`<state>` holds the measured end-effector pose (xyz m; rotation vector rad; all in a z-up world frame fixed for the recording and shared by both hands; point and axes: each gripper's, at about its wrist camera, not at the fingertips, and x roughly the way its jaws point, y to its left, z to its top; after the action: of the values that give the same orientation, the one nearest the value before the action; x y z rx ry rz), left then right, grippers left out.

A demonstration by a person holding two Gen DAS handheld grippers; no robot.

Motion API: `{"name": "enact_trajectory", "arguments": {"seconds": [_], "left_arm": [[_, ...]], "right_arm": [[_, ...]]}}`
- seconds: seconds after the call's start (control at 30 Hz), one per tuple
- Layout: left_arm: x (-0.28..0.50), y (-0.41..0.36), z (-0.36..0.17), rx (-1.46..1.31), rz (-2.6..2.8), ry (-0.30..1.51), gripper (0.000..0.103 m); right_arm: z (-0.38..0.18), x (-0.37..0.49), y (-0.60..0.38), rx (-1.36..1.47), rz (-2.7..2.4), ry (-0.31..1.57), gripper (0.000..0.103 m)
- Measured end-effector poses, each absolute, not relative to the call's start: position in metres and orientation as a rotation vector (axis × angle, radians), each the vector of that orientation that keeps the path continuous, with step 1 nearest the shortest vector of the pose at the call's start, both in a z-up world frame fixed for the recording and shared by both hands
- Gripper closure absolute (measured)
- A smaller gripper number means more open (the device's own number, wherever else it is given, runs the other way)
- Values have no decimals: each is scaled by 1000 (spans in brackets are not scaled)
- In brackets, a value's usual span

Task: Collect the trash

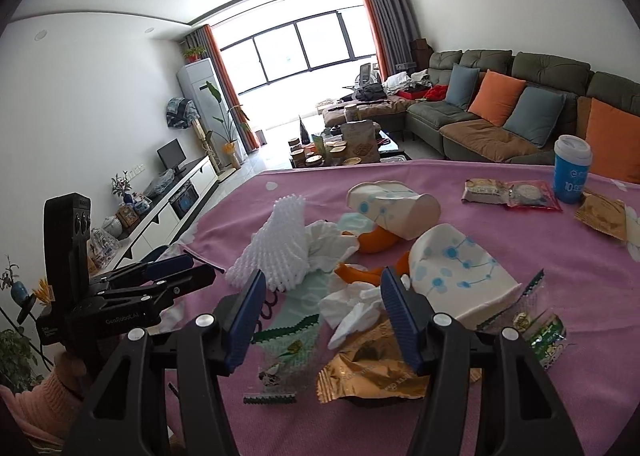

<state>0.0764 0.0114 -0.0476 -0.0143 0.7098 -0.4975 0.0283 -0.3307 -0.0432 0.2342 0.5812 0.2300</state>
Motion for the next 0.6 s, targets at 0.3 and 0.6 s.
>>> {"name": "enact_trajectory", "arguments": {"seconds": [0.3, 0.6], "left_arm": [[122, -7, -64, 4, -487, 834, 35], [136, -21, -80, -4, -521, 912, 44]], "right_arm": [[-44, 15, -387, 308, 87, 551, 44], [-70, 18, -411, 454, 93, 631, 44]]}}
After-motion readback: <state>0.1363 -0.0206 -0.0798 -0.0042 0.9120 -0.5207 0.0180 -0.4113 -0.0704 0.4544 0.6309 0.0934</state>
